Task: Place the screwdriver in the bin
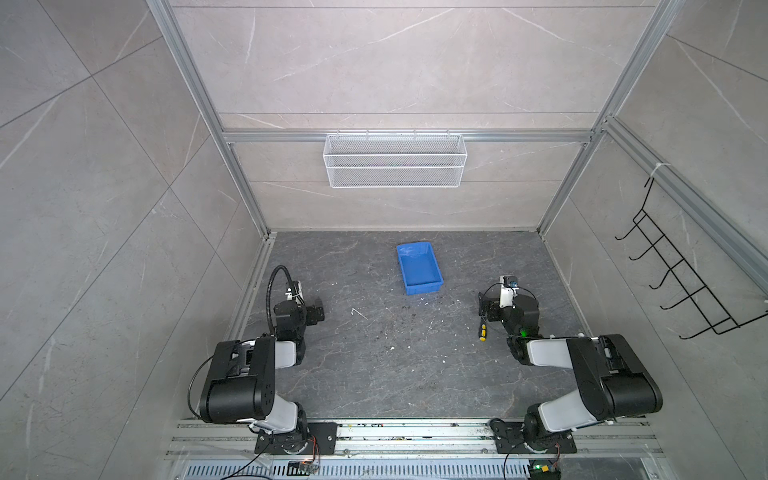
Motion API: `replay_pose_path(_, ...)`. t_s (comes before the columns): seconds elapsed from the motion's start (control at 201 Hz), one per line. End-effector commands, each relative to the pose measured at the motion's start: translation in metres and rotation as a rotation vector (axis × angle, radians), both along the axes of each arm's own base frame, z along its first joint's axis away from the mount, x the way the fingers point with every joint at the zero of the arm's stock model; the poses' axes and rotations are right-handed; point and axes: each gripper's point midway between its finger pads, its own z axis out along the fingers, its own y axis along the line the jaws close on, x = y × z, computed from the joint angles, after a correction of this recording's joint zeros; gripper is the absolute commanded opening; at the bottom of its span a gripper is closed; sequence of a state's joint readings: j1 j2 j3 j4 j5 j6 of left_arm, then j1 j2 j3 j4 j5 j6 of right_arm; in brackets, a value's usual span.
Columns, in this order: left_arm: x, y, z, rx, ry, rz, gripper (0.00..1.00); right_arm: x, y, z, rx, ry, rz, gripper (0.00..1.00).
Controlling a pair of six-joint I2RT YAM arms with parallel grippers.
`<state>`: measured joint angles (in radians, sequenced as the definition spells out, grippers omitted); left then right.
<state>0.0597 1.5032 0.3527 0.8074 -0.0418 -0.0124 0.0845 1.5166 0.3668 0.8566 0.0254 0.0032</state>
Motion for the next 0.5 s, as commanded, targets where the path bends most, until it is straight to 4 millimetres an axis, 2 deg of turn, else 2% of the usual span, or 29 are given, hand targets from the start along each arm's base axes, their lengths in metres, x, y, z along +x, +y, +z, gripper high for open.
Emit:
replay_pose_path(0.0,0.007,0.000,0.011,0.000,-0.040,-0.011,1.00,0.001,0.001,0.001,-0.010,0.001,0.013,0.99)
replay_pose_path(0.145,0.004,0.004,0.016,0.039,-0.056,0.046,1.00,-0.001,0.001,0.003,-0.010,-0.009,0.012,0.99)
replay_pose_path(0.309,0.000,-0.004,0.028,0.075,-0.078,0.029,1.00,-0.010,-0.002,0.021,-0.002,-0.054,-0.007,0.99)
replay_pose_path(0.493,-0.006,-0.030,0.057,0.121,-0.086,-0.087,1.00,-0.021,0.005,0.042,0.024,-0.031,0.037,0.99)
